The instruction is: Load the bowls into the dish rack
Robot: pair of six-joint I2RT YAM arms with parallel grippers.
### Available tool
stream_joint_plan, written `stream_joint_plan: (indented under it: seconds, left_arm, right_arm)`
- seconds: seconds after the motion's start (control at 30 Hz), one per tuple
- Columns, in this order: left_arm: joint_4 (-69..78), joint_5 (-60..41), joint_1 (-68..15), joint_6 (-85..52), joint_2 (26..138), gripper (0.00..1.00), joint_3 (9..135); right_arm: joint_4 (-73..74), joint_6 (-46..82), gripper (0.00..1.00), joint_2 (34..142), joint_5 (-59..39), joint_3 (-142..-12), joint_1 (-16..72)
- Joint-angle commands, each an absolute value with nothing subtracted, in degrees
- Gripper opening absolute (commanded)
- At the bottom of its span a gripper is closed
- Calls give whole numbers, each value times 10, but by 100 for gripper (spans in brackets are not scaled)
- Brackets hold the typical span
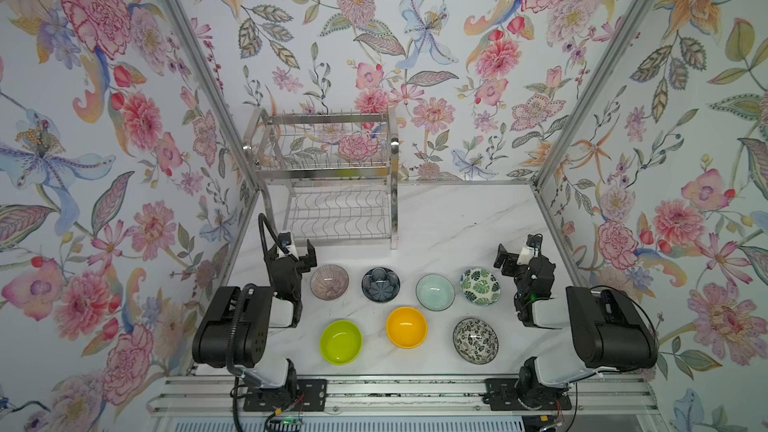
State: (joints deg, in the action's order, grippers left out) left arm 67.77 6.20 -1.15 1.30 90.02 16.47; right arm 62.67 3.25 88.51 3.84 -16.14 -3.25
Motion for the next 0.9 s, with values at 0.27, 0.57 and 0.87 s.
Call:
stream_joint_plan:
  seconds: [0.27,0.57,0.87]
  left_arm:
    - [681,49,-7,19,903,99,164]
    - [678,51,-8,19,904,99,165]
    - [675,51,-8,18,904,99,167]
  right_arm:
    - [635,36,98,885,37,-166,-35]
    - [634,36,99,885,37,-167,-35]
    - [616,45,98,885,27,-175,-42]
